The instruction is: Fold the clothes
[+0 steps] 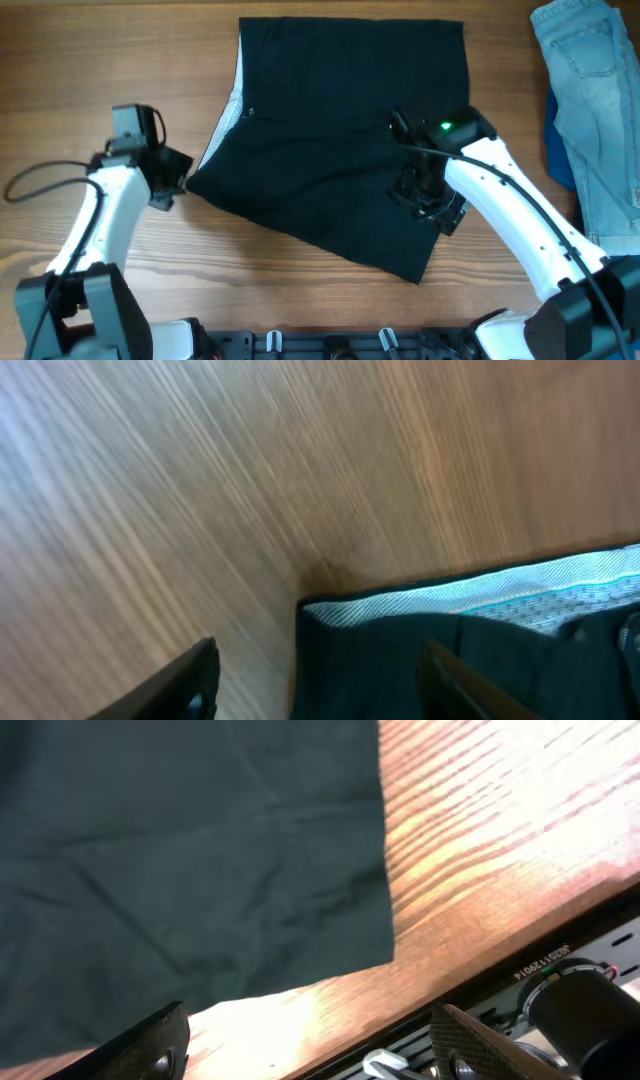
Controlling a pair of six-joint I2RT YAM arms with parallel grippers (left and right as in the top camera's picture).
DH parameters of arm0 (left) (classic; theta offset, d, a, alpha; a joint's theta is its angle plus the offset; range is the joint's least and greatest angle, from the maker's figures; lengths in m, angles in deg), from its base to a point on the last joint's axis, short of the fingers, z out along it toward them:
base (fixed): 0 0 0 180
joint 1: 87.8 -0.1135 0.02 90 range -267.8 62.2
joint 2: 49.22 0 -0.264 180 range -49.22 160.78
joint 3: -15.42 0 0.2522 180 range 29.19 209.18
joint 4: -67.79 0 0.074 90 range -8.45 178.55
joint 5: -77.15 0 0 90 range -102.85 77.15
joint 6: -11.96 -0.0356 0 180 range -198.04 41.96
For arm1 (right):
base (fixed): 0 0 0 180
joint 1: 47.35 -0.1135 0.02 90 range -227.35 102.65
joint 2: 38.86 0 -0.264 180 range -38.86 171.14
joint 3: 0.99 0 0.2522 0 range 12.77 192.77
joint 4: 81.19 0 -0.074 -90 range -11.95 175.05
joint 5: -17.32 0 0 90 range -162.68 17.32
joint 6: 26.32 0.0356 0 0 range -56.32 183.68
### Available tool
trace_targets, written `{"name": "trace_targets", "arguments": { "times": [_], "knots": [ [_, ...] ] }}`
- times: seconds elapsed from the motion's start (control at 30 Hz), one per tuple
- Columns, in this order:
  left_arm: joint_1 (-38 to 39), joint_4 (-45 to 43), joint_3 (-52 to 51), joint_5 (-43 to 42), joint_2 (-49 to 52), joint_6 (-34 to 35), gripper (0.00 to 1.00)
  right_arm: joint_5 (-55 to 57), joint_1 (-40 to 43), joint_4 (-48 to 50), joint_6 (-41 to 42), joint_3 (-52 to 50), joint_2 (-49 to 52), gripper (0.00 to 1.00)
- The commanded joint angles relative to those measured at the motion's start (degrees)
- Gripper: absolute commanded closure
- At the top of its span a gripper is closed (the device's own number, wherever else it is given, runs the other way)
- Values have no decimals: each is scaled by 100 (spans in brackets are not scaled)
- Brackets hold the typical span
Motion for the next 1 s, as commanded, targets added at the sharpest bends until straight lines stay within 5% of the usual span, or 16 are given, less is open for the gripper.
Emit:
{"name": "trace_targets", "arguments": {
  "times": [0.0,0.27,0.33,0.4,0.6,0.73,0.87,0.93,0.97],
  "knots": [
    [192,-776,-564,-326,146,227,36,20,-17,153,186,-278,-48,22],
    [540,-1381,-599,-750,1080,332,37,-155,-20,254,232,-629,-48,27],
    [540,-1412,-599,-748,1200,328,55,-199,-20,254,245,-647,-48,36],
    [540,-1379,-599,-748,1226,321,93,-396,-20,302,240,-734,-48,57],
    [540,-1325,-599,-750,1226,323,96,-922,-315,1045,203,-1718,-48,63],
    [540,-1311,-599,-748,1226,306,96,-905,-688,1923,79,-2374,-48,48],
    [540,-1283,-599,-748,1226,306,96,-664,-800,1878,573,-2503,-48,22],
    [540,-1281,-599,-748,1226,306,96,-531,-800,1923,693,-2503,-46,1],
    [540,-1281,-599,-748,1226,306,96,-507,-800,1965,691,-2503,-46,0]
  ]
}}
